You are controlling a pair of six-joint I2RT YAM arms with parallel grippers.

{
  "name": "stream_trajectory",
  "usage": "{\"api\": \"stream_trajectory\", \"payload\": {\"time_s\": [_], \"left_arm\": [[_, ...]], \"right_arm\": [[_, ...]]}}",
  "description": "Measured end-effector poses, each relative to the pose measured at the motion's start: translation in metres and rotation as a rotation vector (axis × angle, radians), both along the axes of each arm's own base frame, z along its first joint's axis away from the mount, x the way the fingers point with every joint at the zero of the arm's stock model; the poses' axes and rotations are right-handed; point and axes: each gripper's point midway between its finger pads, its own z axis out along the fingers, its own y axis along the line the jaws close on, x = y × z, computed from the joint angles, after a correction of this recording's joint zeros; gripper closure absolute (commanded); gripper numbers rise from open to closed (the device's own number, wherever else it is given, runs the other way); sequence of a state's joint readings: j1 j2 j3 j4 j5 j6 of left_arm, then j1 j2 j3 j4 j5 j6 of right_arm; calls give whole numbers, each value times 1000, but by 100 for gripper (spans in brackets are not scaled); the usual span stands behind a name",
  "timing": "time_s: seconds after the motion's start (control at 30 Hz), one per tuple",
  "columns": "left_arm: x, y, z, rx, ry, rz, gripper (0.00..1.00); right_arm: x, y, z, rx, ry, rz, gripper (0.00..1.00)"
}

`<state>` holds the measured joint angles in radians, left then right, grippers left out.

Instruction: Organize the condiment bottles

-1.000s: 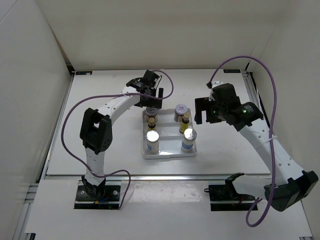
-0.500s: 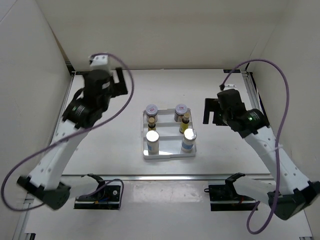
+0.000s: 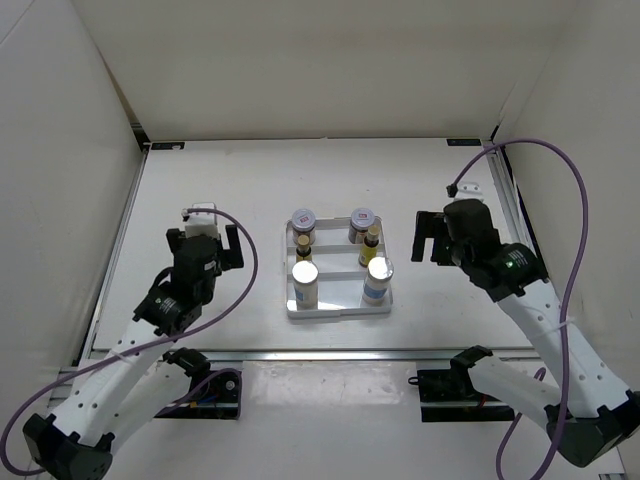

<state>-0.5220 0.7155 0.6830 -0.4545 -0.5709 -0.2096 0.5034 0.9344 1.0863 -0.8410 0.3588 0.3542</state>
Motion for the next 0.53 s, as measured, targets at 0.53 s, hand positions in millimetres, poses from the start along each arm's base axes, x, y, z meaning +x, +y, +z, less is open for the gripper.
{"api": "stream_trajectory", "payload": {"time_s": [0.53], "left_arm": [[13, 6, 26, 19, -116, 40, 0]], "right_arm": [[0, -39, 2, -79, -114, -165, 0]]}}
